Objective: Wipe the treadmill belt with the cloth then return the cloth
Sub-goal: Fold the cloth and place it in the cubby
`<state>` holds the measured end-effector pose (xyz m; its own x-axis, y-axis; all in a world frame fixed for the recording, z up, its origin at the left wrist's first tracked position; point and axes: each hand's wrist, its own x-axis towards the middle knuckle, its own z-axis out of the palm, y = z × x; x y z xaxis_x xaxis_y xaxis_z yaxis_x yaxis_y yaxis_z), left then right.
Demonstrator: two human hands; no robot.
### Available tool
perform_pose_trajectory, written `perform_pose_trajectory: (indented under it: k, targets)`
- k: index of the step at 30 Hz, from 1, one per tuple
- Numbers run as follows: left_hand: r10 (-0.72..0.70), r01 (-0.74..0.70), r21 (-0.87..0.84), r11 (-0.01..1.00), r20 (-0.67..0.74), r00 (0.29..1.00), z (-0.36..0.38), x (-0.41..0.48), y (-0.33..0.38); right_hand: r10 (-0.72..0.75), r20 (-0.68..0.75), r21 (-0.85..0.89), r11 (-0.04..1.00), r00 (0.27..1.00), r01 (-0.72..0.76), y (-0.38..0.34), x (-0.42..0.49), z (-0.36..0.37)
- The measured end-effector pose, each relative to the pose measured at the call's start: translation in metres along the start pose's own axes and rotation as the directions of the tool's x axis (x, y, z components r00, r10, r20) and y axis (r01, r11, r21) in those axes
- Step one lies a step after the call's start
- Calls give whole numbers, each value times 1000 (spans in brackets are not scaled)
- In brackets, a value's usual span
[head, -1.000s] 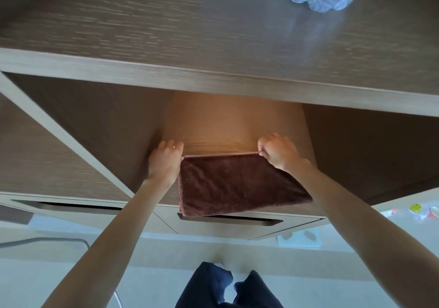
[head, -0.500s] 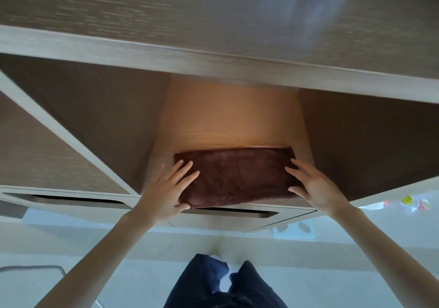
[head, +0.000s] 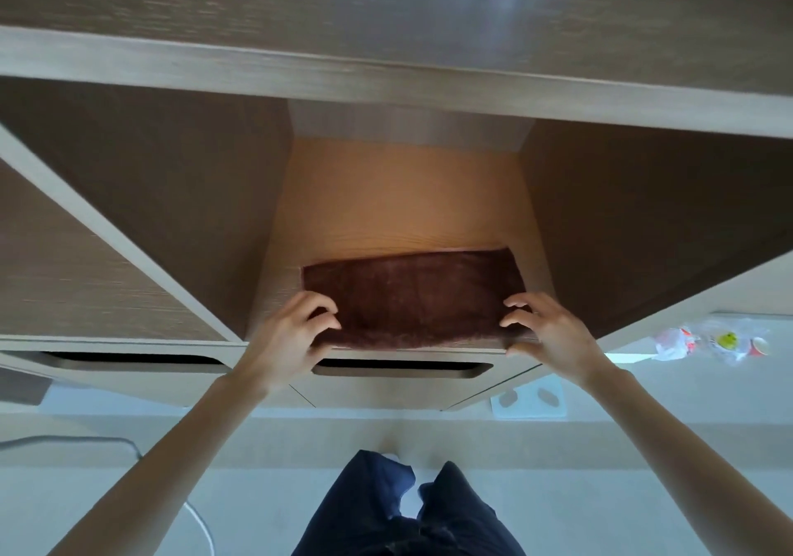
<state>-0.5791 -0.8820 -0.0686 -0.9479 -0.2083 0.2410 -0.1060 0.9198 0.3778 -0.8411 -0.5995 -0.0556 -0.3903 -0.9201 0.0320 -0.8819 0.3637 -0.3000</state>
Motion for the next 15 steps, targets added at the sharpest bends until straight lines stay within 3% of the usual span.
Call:
perform_pose_trajectory:
  k: [3, 5, 8, 11, 14, 15]
  targets:
    - [-95, 104, -122, 987, 76, 993, -14, 6, -3, 120, -17, 73, 990, 993, -118, -1, 1, -1]
    - [-163, 208, -224, 952, 201, 966, -22, 11, -4, 127, -11, -7, 992, 992, -127, -1, 6, -6]
    - [-246, 381, -398, 835, 349, 904, -39, 21, -4, 133, 122, -85, 989, 984, -123, -5, 16, -23]
    - [-280, 475, -547, 689, 404, 871, -62, 31, -5, 159, 355, 292, 917, 921, -270, -8, 16, -44]
    - [-465, 569, -619, 542, 343, 816, -75, 47, -12, 138, 362, 562, 757, 922, -334, -8, 18, -64]
    - [-521, 584, -607, 539, 305, 797, -76, 57, -16, 150, 345, 608, 716, 927, -342, -5, 22, -67]
